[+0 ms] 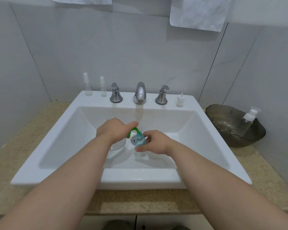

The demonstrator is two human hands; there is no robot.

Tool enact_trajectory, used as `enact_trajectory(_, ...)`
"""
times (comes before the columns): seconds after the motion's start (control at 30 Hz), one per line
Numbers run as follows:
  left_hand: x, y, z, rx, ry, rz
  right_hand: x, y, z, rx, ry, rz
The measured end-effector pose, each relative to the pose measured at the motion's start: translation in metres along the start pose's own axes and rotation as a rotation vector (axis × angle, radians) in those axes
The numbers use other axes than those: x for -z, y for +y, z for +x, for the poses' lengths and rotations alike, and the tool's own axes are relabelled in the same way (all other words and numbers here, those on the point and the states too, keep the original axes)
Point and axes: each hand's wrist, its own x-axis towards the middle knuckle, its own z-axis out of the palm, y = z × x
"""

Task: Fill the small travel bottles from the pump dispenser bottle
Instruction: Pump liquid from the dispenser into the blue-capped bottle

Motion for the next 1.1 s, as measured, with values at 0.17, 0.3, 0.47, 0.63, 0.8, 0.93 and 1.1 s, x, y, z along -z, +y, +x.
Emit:
enact_trajectory(0.17, -0.001, -0.006, 0.005, -0.001, -0.058, -0.067, 0.001, 0.0, 0.0, 0.0, 0.007, -0.011)
enact_trajectory(0.3, 0.001, 0.0, 0.001, 0.0, -0.059, -0.037, 0.0, -0.001, -0.001, 0.005, 0.003, -0.025)
enact_trajectory(0.47, 0.001, 0.0, 0.004, 0.011, -0.037, -0.011, 0.0, 0.0, 0.0, 0.004, 0.001, -0.021)
enact_trajectory(0.63, -0.001, 0.002, 0.005, -0.002, -0.031, 0.007, 0.0, 0.0, -0.001, -0.007, -0.017, -0.028)
enact_trajectory(0.8, -0.002, 0.004, 0.005, -0.003, -0.037, 0.042, 0.0, 0.0, -0.002, -0.008, -0.026, -0.031)
enact_trajectory(0.93, -0.004, 0.005, 0.005, -0.009, -0.023, 0.068, 0.0, 0.0, -0.002, 0.001, -0.022, -0.033)
enact_trajectory(1.1, -0.003, 0.005, 0.004, -0.018, -0.017, 0.067, 0.0, 0.0, -0.002, 0.002, -0.02, -0.028)
